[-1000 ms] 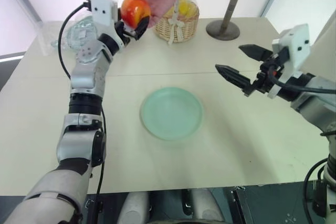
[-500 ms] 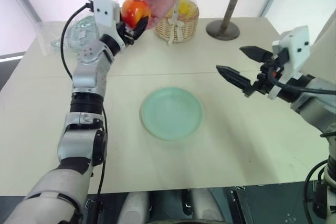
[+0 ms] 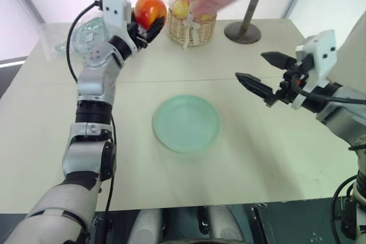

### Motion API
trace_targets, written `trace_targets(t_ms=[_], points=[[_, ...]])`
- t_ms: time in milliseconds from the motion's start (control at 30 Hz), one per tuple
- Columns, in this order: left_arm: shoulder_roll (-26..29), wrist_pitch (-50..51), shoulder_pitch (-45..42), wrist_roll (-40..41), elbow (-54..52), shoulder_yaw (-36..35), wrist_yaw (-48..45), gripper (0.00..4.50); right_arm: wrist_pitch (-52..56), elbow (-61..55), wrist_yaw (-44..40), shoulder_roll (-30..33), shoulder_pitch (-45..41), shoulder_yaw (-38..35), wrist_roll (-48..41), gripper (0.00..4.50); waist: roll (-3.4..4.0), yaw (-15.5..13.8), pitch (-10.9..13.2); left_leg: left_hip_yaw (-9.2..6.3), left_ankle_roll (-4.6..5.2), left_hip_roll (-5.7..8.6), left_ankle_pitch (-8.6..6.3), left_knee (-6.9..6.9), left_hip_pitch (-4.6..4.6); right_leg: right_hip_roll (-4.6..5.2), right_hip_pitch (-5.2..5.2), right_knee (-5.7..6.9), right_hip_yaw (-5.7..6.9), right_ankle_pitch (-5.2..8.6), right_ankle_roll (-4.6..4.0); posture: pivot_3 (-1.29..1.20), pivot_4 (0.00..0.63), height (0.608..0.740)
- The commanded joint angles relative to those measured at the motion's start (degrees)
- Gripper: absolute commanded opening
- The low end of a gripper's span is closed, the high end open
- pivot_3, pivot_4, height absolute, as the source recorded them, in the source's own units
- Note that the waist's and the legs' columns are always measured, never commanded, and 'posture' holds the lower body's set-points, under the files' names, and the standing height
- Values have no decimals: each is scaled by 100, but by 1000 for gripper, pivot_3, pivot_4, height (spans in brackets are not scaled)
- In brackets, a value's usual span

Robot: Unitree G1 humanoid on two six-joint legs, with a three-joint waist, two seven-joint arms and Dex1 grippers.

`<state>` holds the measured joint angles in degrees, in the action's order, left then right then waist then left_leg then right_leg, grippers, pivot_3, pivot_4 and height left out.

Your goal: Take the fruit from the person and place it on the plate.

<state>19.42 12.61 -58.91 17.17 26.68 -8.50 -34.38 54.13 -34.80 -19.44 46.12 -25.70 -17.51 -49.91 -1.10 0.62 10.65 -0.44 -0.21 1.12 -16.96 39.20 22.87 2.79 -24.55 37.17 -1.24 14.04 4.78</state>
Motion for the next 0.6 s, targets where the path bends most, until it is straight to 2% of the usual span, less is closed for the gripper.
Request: trace_targets(t_ms=[33,167,300,367,467,600], points=[[429,632,199,421,-925,138,-832,2961,-49,-211,2,110,-23,-229,-52,4500,0,21,0,0,0,0,0,-1,-1,0,0,0,-1,0,0,0,150,740],[1562,1597,782,964,-1685,680,-2898,2961,123,-388,-324,349,271,-321,-334,4500,4,34,0,0,-1,-4,0,-8,-6,-6,-2,2,-3,1,-2,0,150,740],[2112,1608,924,957,-1707,1166,-4149,2961,185,-522,-601,556,566,-385,-629,4500,3,-33,0,-2,-1,-4,1,-4,-6,-4,2,1,1,1,-3,0,150,740],[2274,1439,870,805,-1496,1530,-4898,2961,223,-609,-830,695,768,-392,-764,4500,2,-43,0,-2,-1,0,1,0,-6,-2,9,-4,2,2,-3,0,150,740],[2266,1201,716,610,-1166,1871,-5507,2961,209,-646,-1002,819,918,-346,-844,4500,2,-39,0,0,0,1,1,0,-7,-3,12,-11,1,2,-3,0,150,740],[2258,657,451,577,-746,2623,-5808,2961,190,-714,-1248,1003,1134,-167,-758,4500,2,-21,0,-1,1,-1,1,0,-4,-6,9,-10,1,2,-2,0,150,740]])
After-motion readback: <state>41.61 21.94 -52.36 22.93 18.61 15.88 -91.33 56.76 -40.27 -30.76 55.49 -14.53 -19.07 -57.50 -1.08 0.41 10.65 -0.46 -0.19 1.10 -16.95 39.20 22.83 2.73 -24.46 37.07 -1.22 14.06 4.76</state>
